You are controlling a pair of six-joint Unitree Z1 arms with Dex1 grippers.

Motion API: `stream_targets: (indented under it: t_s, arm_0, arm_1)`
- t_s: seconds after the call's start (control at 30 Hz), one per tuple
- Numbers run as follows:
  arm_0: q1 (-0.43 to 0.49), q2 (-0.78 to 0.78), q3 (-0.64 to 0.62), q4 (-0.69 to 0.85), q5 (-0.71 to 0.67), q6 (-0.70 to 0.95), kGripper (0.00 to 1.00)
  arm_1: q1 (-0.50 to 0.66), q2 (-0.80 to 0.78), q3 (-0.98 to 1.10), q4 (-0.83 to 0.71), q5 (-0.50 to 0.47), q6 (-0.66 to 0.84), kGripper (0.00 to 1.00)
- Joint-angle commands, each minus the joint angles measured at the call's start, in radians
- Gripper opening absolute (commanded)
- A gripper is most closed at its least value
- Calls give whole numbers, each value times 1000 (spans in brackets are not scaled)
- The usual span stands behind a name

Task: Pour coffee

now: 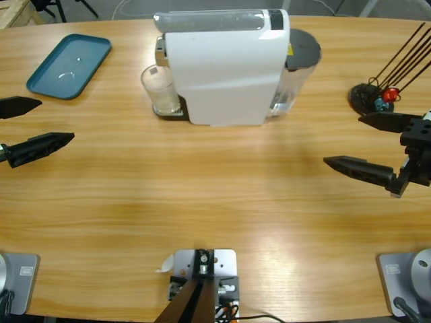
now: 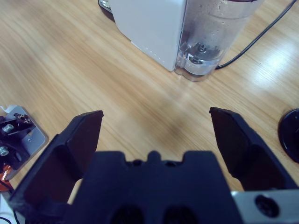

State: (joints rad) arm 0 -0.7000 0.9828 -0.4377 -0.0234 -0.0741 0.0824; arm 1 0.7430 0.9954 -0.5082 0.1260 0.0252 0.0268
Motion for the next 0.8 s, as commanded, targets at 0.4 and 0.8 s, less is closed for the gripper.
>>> stream_targets:
  t_s: [0.4,0.8]
  arm_0:
    - [-3,50,34,-88,4,-23,991]
    - [-3,356,23,-281,-29,18,881]
  arm_1:
    - [9,39,35,-6,5,21,1000]
    - [9,69,24,-1,-4,22,1000]
